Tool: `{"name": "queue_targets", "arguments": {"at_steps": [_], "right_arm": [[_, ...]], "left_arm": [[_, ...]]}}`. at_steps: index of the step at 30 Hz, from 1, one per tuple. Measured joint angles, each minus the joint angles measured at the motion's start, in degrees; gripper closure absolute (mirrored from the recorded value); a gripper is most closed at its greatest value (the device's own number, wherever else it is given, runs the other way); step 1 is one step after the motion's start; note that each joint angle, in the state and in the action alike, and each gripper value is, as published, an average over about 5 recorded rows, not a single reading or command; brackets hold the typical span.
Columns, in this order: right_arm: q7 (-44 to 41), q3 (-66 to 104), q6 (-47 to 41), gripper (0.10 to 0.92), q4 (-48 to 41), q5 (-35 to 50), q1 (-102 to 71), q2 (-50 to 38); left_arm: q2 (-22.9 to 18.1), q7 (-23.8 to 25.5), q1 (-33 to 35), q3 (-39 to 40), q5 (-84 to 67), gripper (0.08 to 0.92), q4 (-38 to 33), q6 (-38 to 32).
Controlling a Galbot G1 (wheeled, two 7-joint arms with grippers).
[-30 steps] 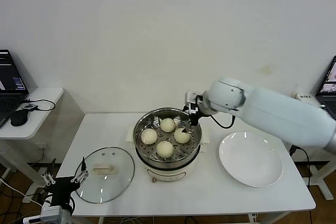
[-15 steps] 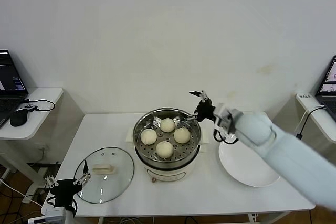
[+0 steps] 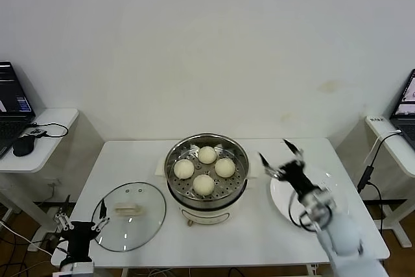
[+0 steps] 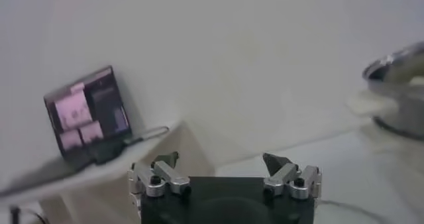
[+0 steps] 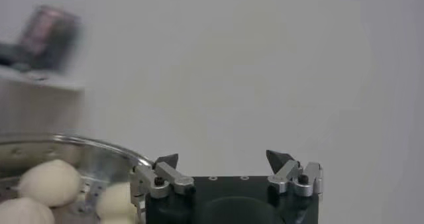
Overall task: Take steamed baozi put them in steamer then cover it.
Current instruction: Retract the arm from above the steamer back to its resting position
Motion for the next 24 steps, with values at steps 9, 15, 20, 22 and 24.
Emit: {"name": "queue_targets", "arguments": {"at_steps": [9,15,20,22,24], "right_arm": [[0.65,9.97,3.08,0.202,1.17,-0.5,-11.16,6.45],[0.85,13.33,3.84,0.203,1.42,-0.72,-14.24,8.91],[0.96,14.9,4.27,0.203,1.79,-0.96,-15.96,10.54],[0.96,15.29,4.47,0.203,1.92,-1.12,-16.61,11.07],[0.96,15.65,4.69,0.203,1.98,-1.29,-17.23,11.53]], "left_arm": [[2.95,0.88,0.87,-0.39,27.61,0.177,6.44,-4.62],[5.55,1.5,-1.64,0.9,38.07,0.177,11.17,-6.04],[7.39,1.99,-4.32,2.29,42.65,0.177,15.11,-6.69],[8.06,2.19,-5.4,2.87,43.87,0.177,16.63,-6.92],[8.63,2.33,-6.46,3.41,44.83,0.177,18.03,-7.13]]}}
